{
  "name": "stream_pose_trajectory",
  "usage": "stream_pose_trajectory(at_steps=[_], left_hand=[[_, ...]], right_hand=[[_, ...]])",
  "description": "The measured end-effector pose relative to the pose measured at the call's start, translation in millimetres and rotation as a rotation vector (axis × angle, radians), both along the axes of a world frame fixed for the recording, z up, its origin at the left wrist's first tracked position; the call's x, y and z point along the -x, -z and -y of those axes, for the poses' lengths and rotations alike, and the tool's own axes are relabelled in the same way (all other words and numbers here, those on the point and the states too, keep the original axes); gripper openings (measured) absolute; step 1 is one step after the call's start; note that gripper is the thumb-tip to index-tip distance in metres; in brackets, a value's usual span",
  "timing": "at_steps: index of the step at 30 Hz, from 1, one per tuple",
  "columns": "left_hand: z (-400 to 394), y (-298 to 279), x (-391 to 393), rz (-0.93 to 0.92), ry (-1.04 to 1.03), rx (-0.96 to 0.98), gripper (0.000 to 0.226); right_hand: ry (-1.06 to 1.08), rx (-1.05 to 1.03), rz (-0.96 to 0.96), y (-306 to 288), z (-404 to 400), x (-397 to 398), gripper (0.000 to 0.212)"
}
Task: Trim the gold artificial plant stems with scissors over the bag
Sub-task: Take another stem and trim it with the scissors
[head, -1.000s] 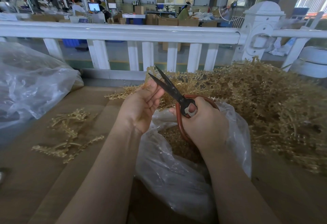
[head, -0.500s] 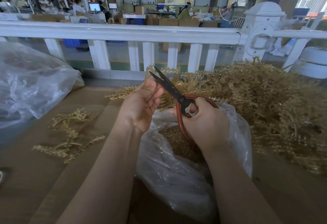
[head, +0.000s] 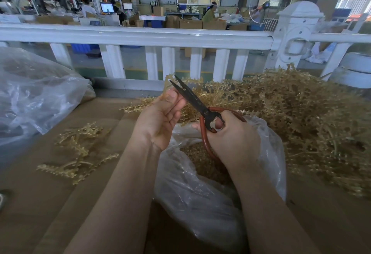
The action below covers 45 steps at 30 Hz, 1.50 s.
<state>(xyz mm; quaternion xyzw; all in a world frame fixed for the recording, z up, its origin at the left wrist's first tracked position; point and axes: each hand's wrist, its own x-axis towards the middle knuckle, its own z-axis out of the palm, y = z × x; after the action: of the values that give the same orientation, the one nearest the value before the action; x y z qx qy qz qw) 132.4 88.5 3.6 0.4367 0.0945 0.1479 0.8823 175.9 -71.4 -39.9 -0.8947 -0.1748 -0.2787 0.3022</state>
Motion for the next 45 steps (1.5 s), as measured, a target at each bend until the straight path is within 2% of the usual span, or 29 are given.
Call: stream_pose_trajectory(at_steps=[10,16,20,25,33,39,45], left_hand=[[2,-2,0,-0.001,-0.039,-0.030,0.020],[4,-1,-1,-0.021,-0.053,-0.033,0.012],[5,2,-1,-0.029,-0.069,-0.083,0.008],[4,3,-2,-0.016,-0.103,-0.094,0.010],[5,4,0,-0.035,-0.025,-0.085,0.016],[10,2,1,-0.086,0.024,-0.106,0.020],[15,1,1,-0.115,0.001,-0.124,0.019]], right_hand=[[-0.013,-0.004,-0.037,-1,0,-1,0.054],[-0.053,-0.047,-0.008,-1,0,3,0.055],[-0.080,-0.053,-0.088,1,3,3,0.050],[-0.102,-0.002,-0.093,-2,2,3,0.044],[-0.092,0.028,-0.076,-2,2,3,0.049],[-0.083,-0.030,-0.024,-1,0,4,0.054],[-0.053,0.002,-0.043,-1,1,3,0.047]])
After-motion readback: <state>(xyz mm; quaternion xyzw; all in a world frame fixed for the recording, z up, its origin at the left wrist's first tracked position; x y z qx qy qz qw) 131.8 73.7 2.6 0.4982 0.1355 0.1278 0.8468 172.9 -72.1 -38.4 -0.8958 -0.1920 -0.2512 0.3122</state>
